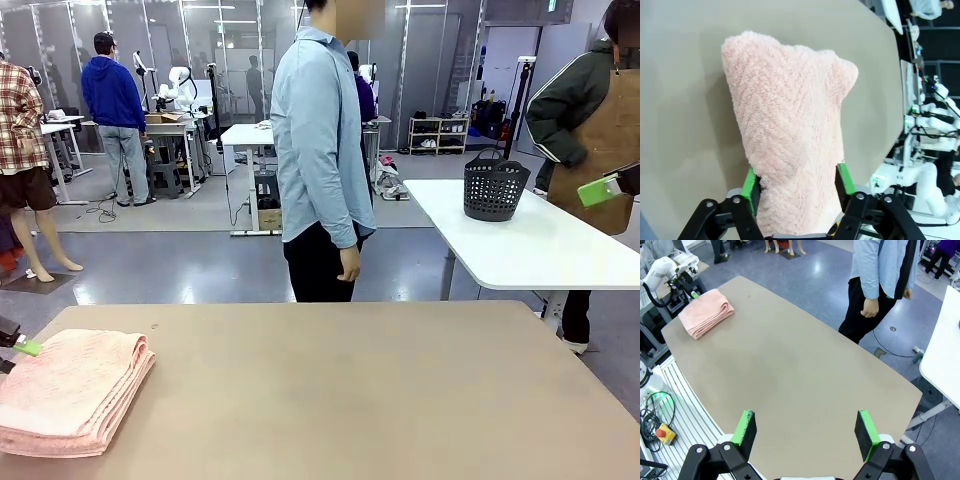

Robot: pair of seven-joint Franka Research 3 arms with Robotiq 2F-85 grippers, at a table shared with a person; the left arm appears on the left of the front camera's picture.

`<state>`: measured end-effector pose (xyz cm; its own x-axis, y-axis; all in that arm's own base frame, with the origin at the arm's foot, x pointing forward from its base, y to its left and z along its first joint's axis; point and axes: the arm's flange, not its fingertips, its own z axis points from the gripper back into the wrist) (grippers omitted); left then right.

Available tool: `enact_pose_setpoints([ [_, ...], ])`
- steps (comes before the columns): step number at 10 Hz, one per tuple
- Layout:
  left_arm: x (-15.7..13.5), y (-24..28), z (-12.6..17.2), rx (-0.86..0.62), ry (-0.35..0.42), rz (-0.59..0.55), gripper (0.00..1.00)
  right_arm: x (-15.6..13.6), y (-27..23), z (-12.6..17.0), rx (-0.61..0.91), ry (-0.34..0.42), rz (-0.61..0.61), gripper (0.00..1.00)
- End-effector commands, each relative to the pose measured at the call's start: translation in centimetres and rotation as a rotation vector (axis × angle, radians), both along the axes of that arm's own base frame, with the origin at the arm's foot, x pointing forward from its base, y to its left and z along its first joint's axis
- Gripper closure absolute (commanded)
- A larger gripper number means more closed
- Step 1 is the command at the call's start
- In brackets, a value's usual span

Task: Fold the towel.
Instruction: Pick up the 100 cm Hotel Towel and place it on the left side of the table.

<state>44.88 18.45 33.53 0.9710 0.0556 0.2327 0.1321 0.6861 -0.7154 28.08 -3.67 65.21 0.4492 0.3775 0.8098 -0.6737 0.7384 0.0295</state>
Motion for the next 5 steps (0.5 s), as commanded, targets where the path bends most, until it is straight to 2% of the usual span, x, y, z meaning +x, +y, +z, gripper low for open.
enact_pose_setpoints([
  [1,-1.6,-1.1,1.5,0.080,-0.007,0.031,0.08,0.0,0.1,0.1,-0.002,0.006,-0.020,0.00],
  [2,-2.0,-1.5,2.2,0.079,-0.024,0.020,0.00,0.0,0.1,0.1,-0.002,0.006,-0.020,0.00],
  [5,-3.1,-2.2,3.1,0.115,-0.033,0.024,0.00,0.0,0.1,0.1,-0.002,0.006,-0.020,0.00],
])
